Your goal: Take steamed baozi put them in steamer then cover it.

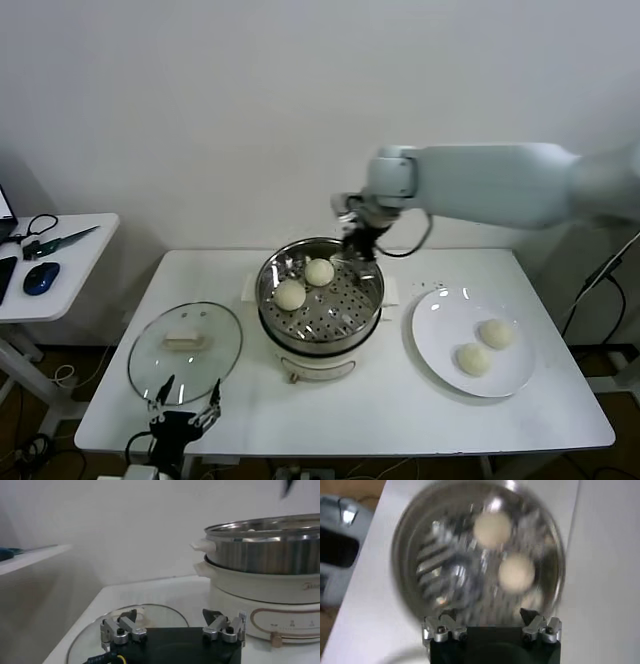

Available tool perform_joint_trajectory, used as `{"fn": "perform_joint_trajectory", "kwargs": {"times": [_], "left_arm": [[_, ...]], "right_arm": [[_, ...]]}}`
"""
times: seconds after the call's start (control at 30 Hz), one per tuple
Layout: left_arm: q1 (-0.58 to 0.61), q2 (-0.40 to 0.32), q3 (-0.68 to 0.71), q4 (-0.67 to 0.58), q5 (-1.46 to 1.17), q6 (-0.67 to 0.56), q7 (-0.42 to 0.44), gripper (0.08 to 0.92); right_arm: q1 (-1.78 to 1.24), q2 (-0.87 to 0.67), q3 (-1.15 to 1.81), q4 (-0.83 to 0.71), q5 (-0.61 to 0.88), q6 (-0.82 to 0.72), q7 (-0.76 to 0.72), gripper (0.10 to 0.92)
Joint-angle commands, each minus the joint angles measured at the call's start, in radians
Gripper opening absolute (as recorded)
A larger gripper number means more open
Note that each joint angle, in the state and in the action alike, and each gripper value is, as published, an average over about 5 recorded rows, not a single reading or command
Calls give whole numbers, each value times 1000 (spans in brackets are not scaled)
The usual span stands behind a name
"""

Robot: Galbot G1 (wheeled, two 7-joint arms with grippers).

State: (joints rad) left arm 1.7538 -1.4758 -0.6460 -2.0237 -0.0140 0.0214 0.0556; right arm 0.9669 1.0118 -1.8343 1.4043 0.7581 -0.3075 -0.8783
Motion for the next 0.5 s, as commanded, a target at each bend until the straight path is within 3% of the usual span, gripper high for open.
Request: {"fn": "perform_joint_trajectory", "kwargs": {"times": [0.03,0.5], "left_arm": [[3,4,-1,-5,1,1,0,823],[17,-13,-12,-12,8,0,-4,823]], "right_arm": [[44,-460,-170,181,-221,60,-54,823],[-519,-498,260,-28,-435,66,-42,823]]}}
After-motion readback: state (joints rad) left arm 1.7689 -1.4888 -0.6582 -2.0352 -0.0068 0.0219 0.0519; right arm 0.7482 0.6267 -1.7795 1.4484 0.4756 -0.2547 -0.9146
